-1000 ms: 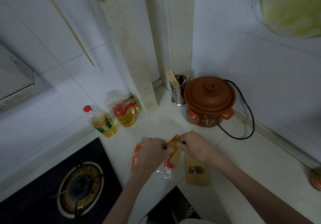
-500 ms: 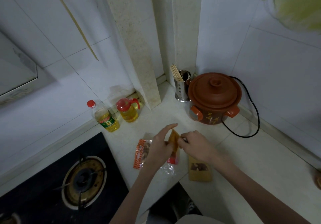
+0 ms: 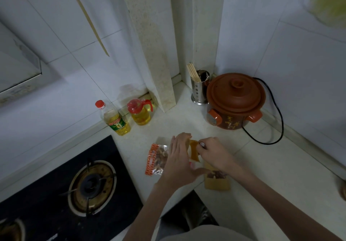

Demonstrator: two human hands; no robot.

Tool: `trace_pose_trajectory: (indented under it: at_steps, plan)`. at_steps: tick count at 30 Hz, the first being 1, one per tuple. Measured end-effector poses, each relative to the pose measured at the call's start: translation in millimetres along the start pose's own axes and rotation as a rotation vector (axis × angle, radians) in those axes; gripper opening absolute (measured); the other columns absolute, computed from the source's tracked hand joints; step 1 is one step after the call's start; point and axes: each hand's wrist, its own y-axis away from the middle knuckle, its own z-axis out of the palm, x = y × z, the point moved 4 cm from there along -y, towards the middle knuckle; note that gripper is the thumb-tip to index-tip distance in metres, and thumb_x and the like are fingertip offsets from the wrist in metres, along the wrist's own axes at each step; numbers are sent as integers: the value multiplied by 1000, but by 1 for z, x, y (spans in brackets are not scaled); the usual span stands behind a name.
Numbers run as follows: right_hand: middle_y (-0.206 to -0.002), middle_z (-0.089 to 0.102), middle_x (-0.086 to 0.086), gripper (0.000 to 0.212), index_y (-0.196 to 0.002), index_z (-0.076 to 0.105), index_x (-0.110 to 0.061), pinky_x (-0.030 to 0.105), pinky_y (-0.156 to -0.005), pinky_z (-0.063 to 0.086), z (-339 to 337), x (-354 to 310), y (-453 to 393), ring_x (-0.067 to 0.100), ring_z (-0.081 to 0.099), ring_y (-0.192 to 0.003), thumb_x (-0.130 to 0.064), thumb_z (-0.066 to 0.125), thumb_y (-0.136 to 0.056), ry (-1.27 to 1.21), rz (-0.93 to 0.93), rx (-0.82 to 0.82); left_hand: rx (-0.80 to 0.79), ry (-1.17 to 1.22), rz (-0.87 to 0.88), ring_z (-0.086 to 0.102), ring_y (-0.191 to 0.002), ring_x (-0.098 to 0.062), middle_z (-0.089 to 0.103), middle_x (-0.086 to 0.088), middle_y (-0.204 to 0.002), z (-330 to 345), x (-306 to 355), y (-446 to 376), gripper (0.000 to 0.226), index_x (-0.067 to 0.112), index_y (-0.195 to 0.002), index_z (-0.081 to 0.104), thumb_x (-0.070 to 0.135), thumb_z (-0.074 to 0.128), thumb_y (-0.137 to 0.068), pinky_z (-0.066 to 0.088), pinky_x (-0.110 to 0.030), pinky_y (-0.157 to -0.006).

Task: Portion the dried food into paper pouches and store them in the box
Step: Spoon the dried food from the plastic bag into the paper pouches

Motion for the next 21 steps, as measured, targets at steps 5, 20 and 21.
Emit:
trace_pose_trajectory:
  at_steps: [5,20,21]
  plan:
    - [-59,56,5,30,-64,56,-9,24,-51,39,2,-10,4,11,49,-52,-16,50,-93,-110,7,-33,62,98,-135,54,-96,-9,54,0,-108,7,-20,-3,71,18,-115,47,34,85,-57,48,-23,-93]
    - [-85,51,11,37,-72,55,-8,30,-76,43,22,55,-19,24,52,-82,-20,36,-101,188,137,-94,-110,1118,-1329,65,-89,-25,65,-13,-99,71,-98,97,45,10,-110,62,33,79,-76,57,-40,-80]
    - [-87,51,13,37,-74,56,-7,33,-79,43,22,57,-19,25,52,-83,-21,36,-101,188,143,-80,-155,1048,-1316,64,-84,-23,64,-12,-95,75,-101,101,42,5,-108,61,23,79,-75,57,-38,-77]
